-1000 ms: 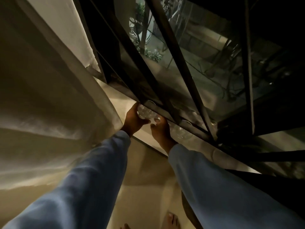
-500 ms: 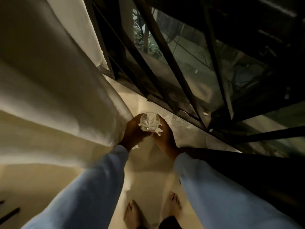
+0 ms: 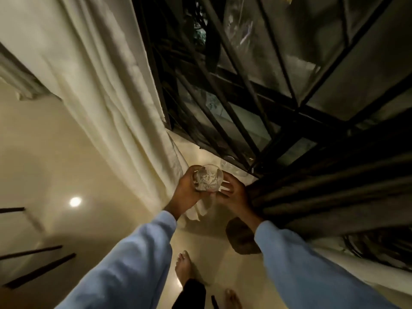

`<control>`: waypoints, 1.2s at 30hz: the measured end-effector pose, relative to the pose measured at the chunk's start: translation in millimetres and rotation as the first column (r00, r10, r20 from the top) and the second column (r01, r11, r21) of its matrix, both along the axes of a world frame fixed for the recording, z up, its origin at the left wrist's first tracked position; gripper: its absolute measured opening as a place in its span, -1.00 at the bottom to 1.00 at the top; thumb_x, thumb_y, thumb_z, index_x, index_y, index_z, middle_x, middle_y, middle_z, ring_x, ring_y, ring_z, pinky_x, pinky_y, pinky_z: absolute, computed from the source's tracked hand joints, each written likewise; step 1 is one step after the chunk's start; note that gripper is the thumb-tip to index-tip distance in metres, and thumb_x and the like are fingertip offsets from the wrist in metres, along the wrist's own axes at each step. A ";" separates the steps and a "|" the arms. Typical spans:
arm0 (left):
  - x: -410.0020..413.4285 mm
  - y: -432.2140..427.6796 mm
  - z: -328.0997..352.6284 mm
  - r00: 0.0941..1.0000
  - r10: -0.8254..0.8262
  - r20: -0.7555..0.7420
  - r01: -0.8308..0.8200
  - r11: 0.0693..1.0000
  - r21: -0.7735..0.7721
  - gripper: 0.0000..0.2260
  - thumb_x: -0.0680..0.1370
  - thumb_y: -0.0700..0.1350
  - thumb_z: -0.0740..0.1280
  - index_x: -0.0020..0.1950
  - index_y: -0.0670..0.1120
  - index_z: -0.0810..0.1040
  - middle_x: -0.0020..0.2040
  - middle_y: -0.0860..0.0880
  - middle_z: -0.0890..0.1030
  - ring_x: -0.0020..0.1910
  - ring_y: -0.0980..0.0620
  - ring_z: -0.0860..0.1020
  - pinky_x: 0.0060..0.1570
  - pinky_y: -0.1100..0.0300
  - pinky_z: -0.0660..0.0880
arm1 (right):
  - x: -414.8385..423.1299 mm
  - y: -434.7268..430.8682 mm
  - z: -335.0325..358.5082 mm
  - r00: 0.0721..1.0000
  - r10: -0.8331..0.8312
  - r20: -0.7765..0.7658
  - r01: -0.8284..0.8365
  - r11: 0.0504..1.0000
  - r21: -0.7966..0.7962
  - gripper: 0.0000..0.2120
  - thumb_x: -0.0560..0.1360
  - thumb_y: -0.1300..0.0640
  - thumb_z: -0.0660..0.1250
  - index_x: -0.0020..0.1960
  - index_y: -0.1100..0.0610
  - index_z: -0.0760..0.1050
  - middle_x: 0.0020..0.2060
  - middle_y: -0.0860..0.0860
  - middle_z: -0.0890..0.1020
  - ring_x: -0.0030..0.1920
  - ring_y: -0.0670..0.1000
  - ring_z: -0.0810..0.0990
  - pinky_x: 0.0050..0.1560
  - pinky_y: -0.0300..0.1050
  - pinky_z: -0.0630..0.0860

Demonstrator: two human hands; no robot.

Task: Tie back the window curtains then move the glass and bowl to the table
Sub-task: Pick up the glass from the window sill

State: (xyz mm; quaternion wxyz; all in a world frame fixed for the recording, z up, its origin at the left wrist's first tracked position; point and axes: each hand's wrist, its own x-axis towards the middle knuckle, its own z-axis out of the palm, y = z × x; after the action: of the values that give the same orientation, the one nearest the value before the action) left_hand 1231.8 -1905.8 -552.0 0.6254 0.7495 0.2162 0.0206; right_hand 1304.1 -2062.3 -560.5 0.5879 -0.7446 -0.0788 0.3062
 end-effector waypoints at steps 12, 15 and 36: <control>-119.1 -48.0 157.7 0.969 0.211 0.128 -0.219 0.974 0.059 -0.26 0.11 -0.03 0.67 0.25 -0.04 0.51 0.14 0.01 0.60 0.06 0.02 0.60 0.02 0.13 0.58 | -72.0 -44.7 148.6 0.936 0.286 0.207 -0.311 0.946 0.095 -0.35 0.33 0.19 0.59 0.38 0.04 0.47 0.19 -0.08 0.63 0.16 -0.09 0.62 0.12 -0.20 0.58; -155.3 -44.9 188.7 0.944 0.288 0.159 -0.307 0.946 0.107 -0.24 0.12 -0.01 0.66 0.27 -0.03 0.51 0.17 0.01 0.57 0.07 0.00 0.60 -0.02 0.13 0.59 | -87.1 -29.8 174.4 0.884 0.397 0.246 -0.431 0.897 0.101 -0.36 0.35 0.26 0.58 0.38 0.07 0.46 0.20 -0.01 0.63 0.17 -0.02 0.63 0.16 -0.13 0.58; -520.8 24.6 304.1 0.566 0.740 0.363 -0.823 0.484 0.296 -0.32 0.21 -0.04 0.64 0.27 -0.01 0.48 0.16 0.00 0.50 0.13 0.10 0.54 0.12 0.09 0.55 | -402.5 165.8 282.5 0.516 0.743 0.426 -0.856 0.458 0.238 -0.37 0.35 0.35 0.56 0.37 0.21 0.46 0.14 0.05 0.64 0.10 -0.01 0.66 0.03 -0.20 0.61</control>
State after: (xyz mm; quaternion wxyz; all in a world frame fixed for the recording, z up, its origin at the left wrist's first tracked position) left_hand 711.0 -1881.2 -247.9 0.3794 0.6804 0.4645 0.4212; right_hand 901.7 -1896.5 -277.9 0.5006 -0.5048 -0.5624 0.4222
